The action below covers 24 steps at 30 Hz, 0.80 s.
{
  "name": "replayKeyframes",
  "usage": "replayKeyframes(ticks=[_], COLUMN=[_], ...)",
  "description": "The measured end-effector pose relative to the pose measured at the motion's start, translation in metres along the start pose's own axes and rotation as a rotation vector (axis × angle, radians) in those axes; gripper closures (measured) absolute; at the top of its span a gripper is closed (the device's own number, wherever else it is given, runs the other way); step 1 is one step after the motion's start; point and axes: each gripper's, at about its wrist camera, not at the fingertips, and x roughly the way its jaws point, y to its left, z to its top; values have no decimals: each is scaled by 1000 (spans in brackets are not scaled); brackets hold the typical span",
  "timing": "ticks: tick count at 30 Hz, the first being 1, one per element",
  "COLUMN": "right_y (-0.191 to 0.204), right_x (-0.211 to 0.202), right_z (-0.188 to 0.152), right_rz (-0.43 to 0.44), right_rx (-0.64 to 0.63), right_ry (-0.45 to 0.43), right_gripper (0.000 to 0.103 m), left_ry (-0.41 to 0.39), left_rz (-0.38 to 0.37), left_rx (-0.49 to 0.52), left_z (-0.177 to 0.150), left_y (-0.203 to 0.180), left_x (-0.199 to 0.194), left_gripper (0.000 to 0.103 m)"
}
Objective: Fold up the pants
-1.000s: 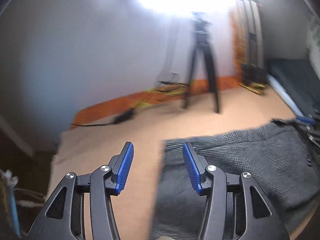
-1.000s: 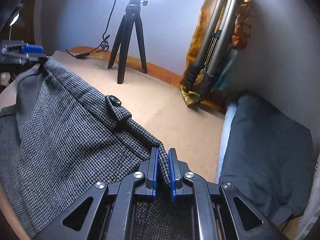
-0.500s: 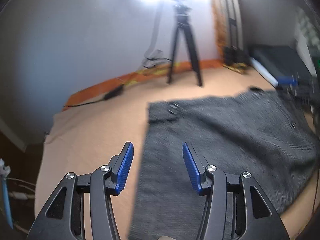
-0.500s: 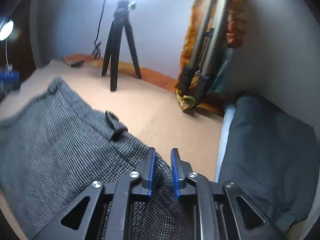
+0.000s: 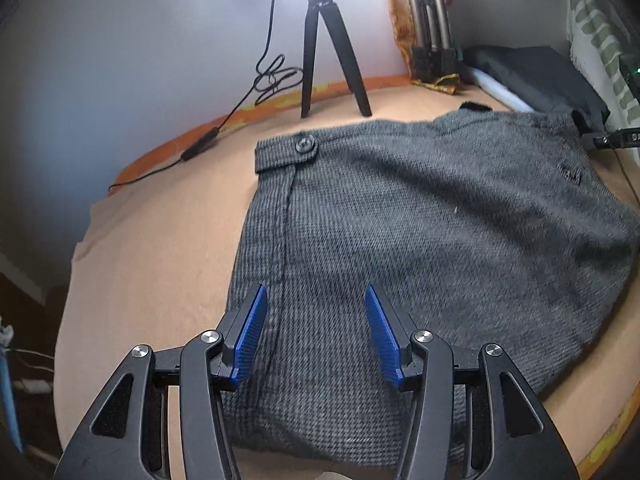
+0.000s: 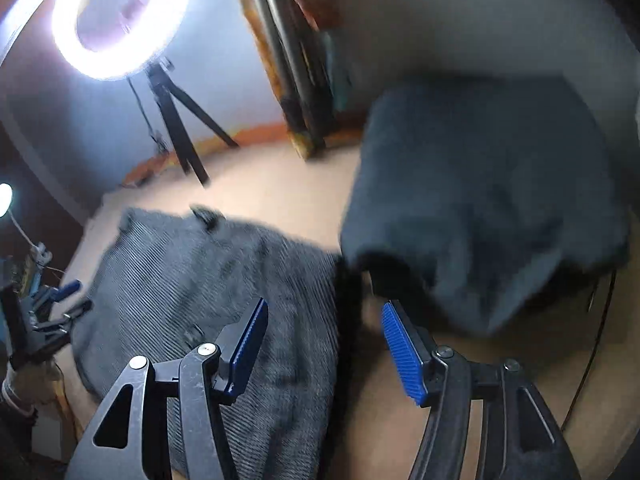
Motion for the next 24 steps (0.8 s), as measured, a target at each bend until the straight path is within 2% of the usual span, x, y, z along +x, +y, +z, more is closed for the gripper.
replayKeyframes(ticks=[4,5,6,7,8,9,12,14,17,20,23,24], right_y=[0,1,2,3,6,10,24,29,33,37,38,38], right_x=[26,28,29,30,28,27,22,23,25,12,-20,-30], right_z=[-5,-5,-5,-4,-2,-1,2,2,2,1,-6,-9], right_rz=[-2,7,33,65,61,44,-67,-145,-158,-197,-160,-148], right_rx=[4,4,5,12,8,-11,-107,-153,-189,-208,-186,-176], right_ry=[64,65,61,57,50,39,-18,-44,-39,-68,-100,-109], right_gripper=[41,49,68,78,87,92,96,96,93,66,59,52], left_ry=[22,27,31,32,33,33,26,13,-6,-12,-22,-26], left_rz=[16,20,19,19,21,26,38,38,23,-17,-63,-71], left_rx=[11,10,6,1,-2,-5,-22,-39,-49,-51,-32,-23], left_z=[-8,-9,-10,-11,-11,-11,-10,-11,-16,-26,-39,-42], left_y=[2,3,4,6,7,9,15,20,21,15,1,-4], left_x=[6,8,10,11,12,12,6,-2,-22,-42,-63,-66], left_gripper=[52,52,52,52,52,52,52,52,52,52,52,52])
